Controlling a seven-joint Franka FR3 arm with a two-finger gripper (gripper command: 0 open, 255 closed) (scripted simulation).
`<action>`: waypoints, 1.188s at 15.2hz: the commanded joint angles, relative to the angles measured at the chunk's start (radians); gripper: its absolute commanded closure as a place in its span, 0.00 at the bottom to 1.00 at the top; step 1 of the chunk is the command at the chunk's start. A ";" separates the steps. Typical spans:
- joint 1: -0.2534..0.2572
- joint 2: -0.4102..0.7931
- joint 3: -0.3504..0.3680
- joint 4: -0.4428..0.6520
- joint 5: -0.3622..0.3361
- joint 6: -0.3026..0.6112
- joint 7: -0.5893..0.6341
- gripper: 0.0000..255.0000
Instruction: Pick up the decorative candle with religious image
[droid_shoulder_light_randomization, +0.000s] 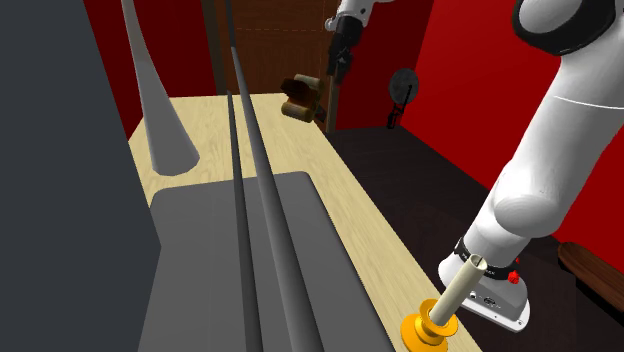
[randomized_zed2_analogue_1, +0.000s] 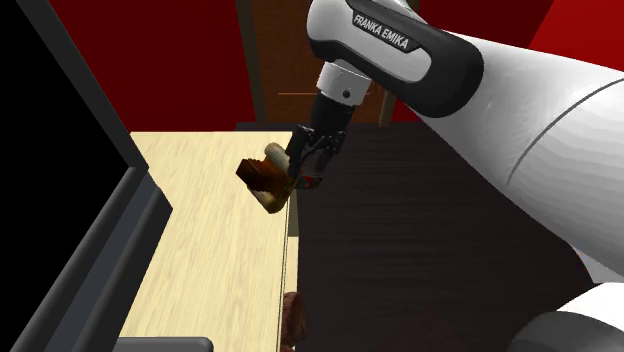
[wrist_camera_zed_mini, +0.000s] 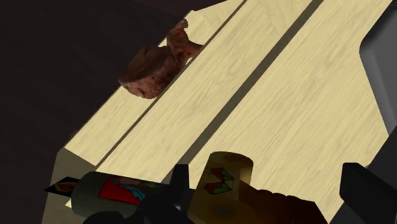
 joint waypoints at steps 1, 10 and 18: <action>-0.016 0.107 -0.008 0.122 0.076 -0.047 -0.047 0.00; -0.029 0.176 -0.003 0.119 0.121 -0.008 -0.116 0.00; -0.028 0.175 -0.002 0.111 0.120 -0.002 -0.119 1.00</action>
